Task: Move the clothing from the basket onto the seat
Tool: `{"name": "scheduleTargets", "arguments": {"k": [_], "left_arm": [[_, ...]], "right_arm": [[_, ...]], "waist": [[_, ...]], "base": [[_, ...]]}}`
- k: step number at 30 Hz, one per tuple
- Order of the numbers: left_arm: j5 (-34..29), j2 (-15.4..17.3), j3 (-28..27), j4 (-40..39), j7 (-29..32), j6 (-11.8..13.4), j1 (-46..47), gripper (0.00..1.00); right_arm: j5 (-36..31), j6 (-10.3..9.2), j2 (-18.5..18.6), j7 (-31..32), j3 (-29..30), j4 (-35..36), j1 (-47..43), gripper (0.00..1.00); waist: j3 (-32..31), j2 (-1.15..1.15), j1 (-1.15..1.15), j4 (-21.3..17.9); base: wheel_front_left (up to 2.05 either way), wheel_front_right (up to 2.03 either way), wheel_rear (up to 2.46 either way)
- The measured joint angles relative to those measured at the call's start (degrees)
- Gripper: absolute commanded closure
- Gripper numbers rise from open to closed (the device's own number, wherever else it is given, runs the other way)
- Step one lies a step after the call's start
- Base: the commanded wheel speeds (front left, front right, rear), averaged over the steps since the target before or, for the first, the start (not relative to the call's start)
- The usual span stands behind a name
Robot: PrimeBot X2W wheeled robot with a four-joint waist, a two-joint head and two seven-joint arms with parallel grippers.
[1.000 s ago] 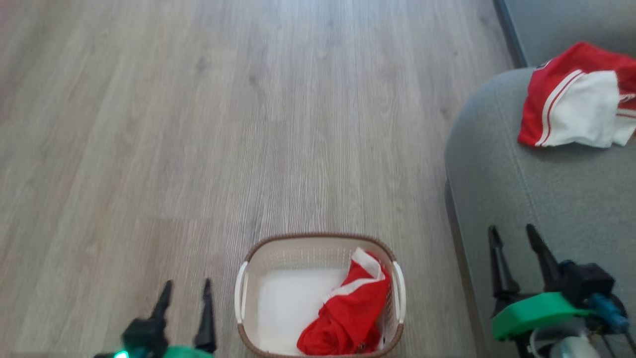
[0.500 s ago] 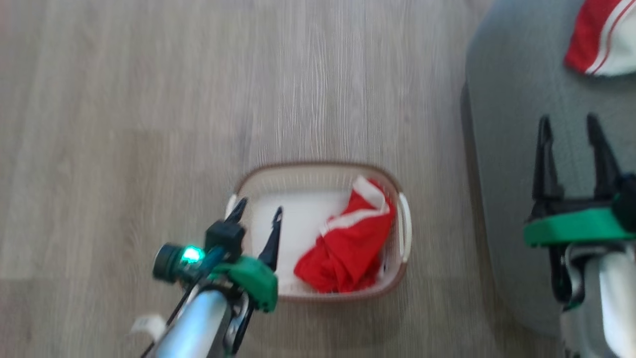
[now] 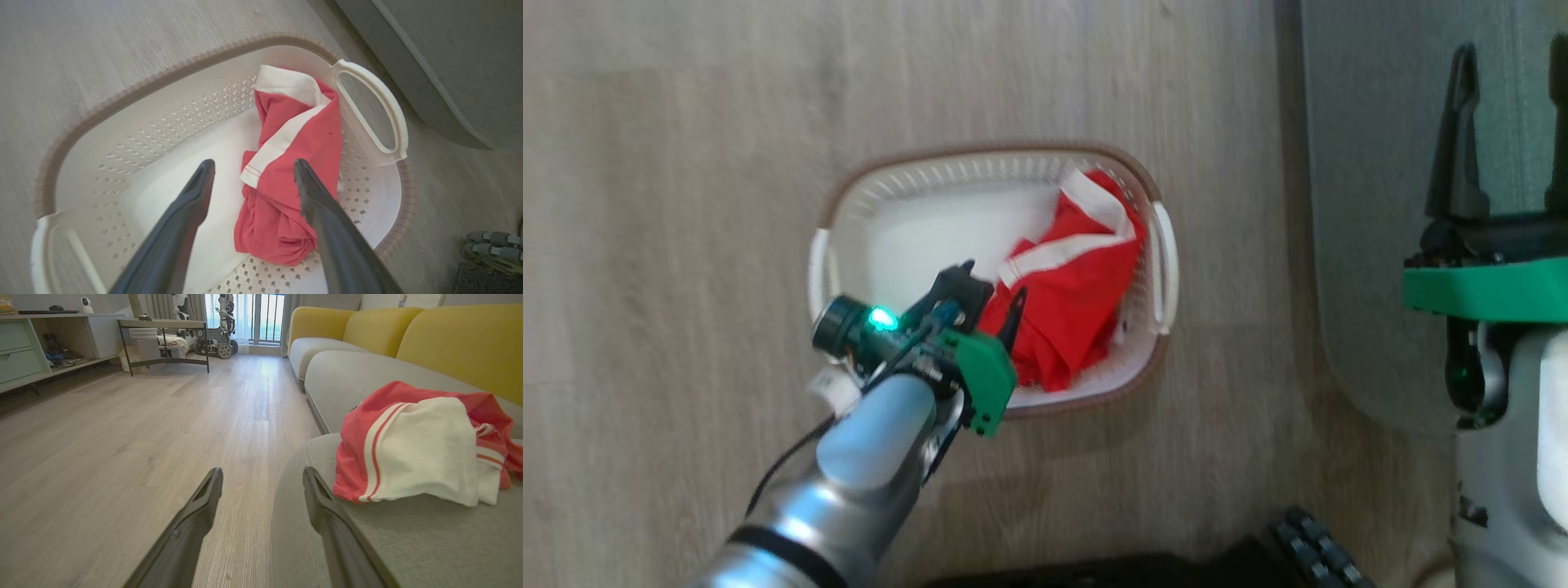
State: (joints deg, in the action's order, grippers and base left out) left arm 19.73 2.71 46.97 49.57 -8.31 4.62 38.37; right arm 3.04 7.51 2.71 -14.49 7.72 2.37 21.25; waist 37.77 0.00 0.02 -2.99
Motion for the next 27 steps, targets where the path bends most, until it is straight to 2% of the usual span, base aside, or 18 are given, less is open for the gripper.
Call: {"name": "scheduleTargets", "arguments": {"k": [12, 22, 27], "left_arm": [[3.8, 0.0, 10.7, 6.6, 2.8, 0.8, 9.5, 0.00], [4.4, 0.1, 13.9, 12.6, 4.3, 5.2, 14.3, 0.00], [5.8, 0.2, 15.4, 14.5, 7.1, 4.9, 15.5, 0.00]], "right_arm": [[2.9, 0.00, 0.0, -0.1, -3.8, 4.2, 4.1, 0.00], [4.6, 0.00, 0.0, -0.1, -6.1, 7.9, 4.1, 0.00], [5.2, 0.00, 0.0, -0.1, -6.7, 8.7, 4.1, 0.00]], "waist": [[10.4, 0.00, -0.01, -5.9], [14.6, 0.00, -0.01, -9.6], [15.6, 0.00, -0.02, -10.8]], "base": [[0.00, 0.00, 0.00], [0.00, 0.00, 0.00], [0.00, 0.00, 0.00]]}}
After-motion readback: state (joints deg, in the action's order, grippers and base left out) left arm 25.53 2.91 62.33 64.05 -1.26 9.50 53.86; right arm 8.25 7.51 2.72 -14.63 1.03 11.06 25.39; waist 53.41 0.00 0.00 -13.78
